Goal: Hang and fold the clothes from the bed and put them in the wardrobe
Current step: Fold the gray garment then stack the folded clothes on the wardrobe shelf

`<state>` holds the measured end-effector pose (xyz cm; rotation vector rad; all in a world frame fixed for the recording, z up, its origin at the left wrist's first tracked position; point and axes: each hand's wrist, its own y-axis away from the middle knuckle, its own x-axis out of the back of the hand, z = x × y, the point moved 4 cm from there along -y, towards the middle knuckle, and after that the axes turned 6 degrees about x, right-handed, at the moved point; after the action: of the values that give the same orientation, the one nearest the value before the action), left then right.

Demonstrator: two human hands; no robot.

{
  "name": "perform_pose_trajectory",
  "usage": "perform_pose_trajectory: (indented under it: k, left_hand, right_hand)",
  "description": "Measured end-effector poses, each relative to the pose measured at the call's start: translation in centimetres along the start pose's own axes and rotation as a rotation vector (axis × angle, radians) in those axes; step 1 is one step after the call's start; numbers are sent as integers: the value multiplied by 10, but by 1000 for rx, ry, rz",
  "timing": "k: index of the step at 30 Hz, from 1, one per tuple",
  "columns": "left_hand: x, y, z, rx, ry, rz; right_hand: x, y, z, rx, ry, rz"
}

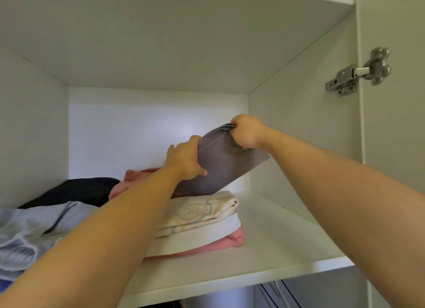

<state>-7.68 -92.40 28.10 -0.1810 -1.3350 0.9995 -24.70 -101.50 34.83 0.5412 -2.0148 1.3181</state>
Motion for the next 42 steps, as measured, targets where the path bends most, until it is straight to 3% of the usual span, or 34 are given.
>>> perform_pose_trajectory:
  k: [3,7,9,11,14,17,21,22,24,26,29,31,33,38,42]
  left_hand:
    - [28,0,-16,-66,9,39]
    - [70,33,-25,-235,-282,390]
    - [75,65,-31,-349,-402,426]
    - [68,98,-44,-420,-476,341]
    - [47,147,-64,-390,-499,158]
    - [35,166,-70,-276,-420,-119]
    - [60,148,-63,-48,-149,-625]
    - [66,139,-58,-2,-63,-641]
    - [69,112,-48,61,45,-522]
    - [57,89,-45,46,-129,-412]
    - [21,86,-57,40,-398,-356]
    - [-7,100,-65,-27,-369,-493]
    - [-24,107,-71,-26,-273,-615]
    - [-21,104,-75,96,-56,-540]
    - [7,130,-68,62,30,-314]
  right_hand:
    - [-1,2,-4,132,-18,92]
    - [-27,22,-7,198,-302,179]
    - [-44,42,-5,196,-432,176]
    - [-62,66,-4,204,-489,117]
    - [-87,99,-8,276,-338,-54]
    - [-96,118,-16,300,-124,-177]
    - [-66,106,-34,176,-98,-337]
    - [-62,97,-41,144,-79,-332]
    - [-64,75,-59,145,57,-248]
    - [-85,58,-72,163,277,-248]
    - [-133,63,-55,56,276,-504]
    - [-152,76,-32,-36,178,-593]
    - [-157,77,-21,-36,214,-539]
    - [-149,85,-28,-55,301,-444]
    - [-122,123,-49,60,309,-13]
